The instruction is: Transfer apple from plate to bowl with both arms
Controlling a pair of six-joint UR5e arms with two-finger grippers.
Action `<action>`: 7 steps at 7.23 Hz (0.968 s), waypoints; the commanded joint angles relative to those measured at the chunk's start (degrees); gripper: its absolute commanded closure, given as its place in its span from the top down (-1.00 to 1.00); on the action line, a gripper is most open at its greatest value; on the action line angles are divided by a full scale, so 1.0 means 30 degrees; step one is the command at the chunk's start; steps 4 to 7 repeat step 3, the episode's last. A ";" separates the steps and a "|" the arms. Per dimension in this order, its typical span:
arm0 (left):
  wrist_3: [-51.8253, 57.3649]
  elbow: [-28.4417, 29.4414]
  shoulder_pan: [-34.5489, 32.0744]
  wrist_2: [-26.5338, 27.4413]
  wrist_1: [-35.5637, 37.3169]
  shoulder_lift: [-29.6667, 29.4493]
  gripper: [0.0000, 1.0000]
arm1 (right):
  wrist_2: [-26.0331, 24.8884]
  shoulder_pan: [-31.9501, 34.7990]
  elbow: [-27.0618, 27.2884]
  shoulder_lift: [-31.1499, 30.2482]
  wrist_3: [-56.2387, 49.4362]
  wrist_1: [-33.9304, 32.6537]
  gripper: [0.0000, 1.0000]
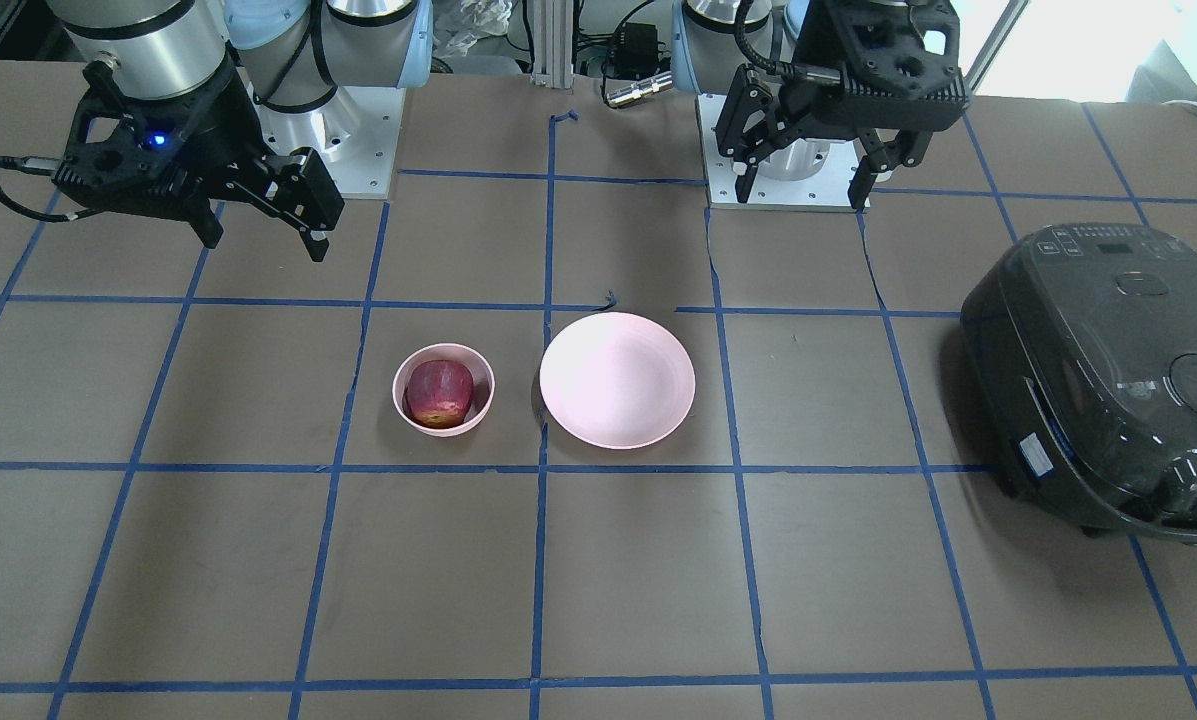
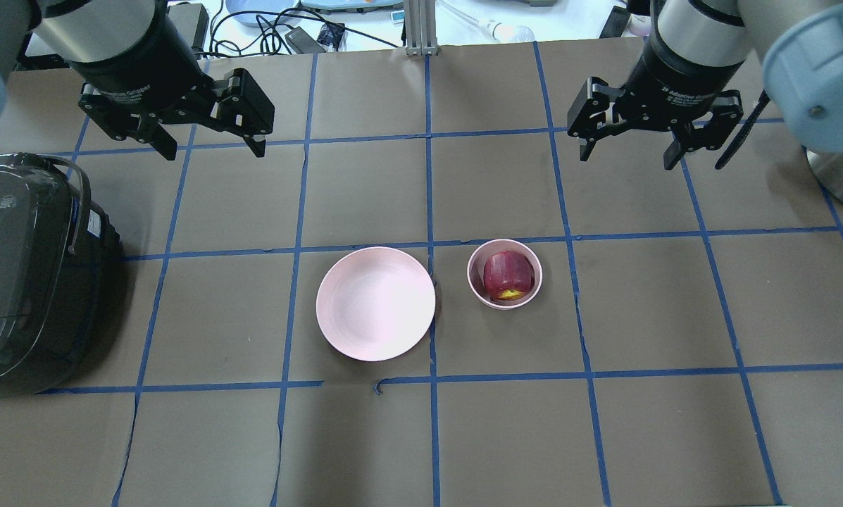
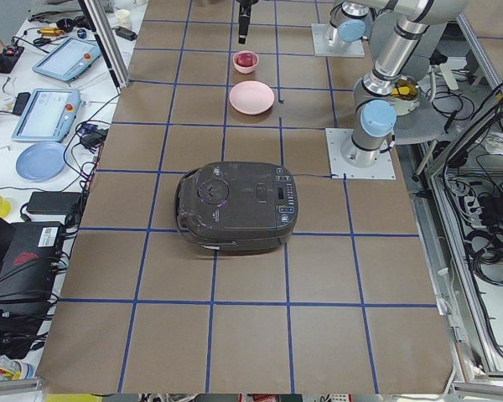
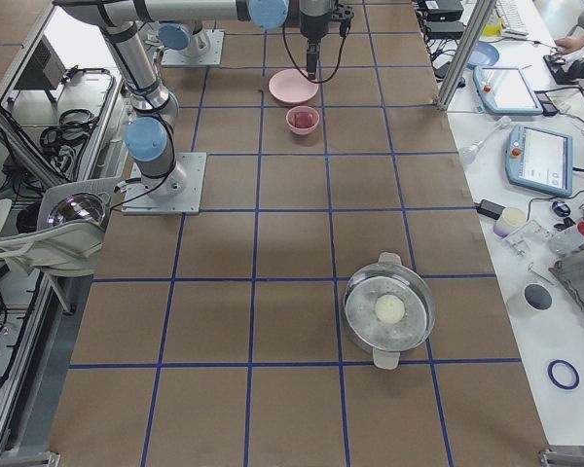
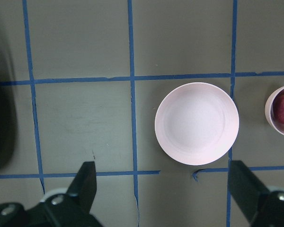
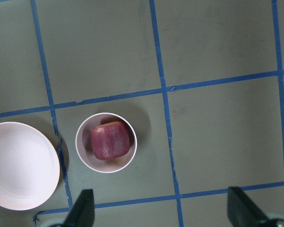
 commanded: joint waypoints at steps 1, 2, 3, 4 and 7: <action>0.0002 -0.0071 -0.0038 -0.0055 0.0001 0.0056 1.00 | -0.0269 -0.0025 -0.0002 0.0028 0.0278 0.0073 1.00; 0.0002 -0.0100 -0.0038 -0.0027 0.0001 0.0085 1.00 | -0.0182 -0.0025 -0.0002 -0.0030 0.0278 0.0073 1.00; 0.0002 -0.0187 -0.0038 -0.0026 0.0059 0.0085 1.00 | -0.0210 -0.0025 -0.0002 0.0027 0.0278 0.0073 1.00; 0.0002 -0.0187 -0.0038 -0.0026 0.0059 0.0085 1.00 | -0.0210 -0.0025 -0.0002 0.0027 0.0278 0.0073 1.00; 0.0002 -0.0187 -0.0038 -0.0026 0.0059 0.0085 1.00 | -0.0210 -0.0025 -0.0002 0.0027 0.0278 0.0073 1.00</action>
